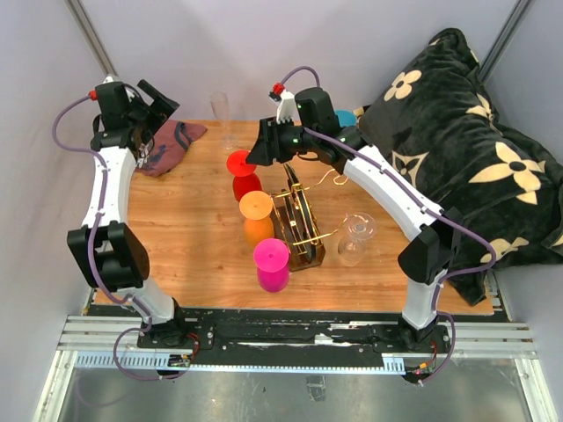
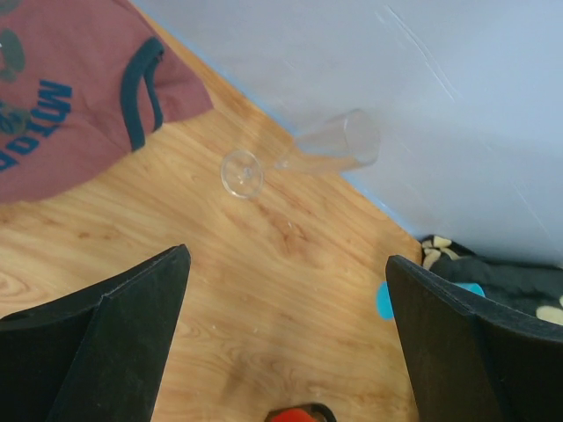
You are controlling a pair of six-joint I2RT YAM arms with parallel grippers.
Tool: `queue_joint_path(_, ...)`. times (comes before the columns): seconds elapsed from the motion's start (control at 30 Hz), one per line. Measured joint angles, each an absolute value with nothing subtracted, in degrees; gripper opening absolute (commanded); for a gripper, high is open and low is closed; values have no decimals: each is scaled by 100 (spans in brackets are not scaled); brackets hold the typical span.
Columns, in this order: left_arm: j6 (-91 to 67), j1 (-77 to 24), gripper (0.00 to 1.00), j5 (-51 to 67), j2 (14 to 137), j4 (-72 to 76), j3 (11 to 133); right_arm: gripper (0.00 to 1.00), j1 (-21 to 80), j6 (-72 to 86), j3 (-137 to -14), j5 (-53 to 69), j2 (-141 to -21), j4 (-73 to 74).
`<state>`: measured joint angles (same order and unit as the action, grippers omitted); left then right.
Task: Take the wine glass off the wine glass rack
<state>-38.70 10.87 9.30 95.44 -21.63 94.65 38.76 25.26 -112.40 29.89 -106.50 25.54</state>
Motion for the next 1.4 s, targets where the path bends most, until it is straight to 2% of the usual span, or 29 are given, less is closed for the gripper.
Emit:
queue_joint_path(0.27, -3997, 1074, 100, 1249, 8567, -2056, 8724, 48, 3876, 2482, -11321, 2917, -10853, 2709)
queue_joint_path(0.43, -4012, 1074, 100, 1306, 8162, -1966, 8621, 38, 3876, 2447, -11384, 2954, -10989, 2766)
queue_joint_path(0.83, -4012, 1074, 100, 1400, 8007, -1900, 8359, 2, 3876, 2585, -11347, 3371, -11026, 2510)
queue_joint_path(1.4, -3986, 1074, 100, 1487, 7846, -1931, 8228, 1, 3354, 3404, -10116, 3660, -10300, 1334)
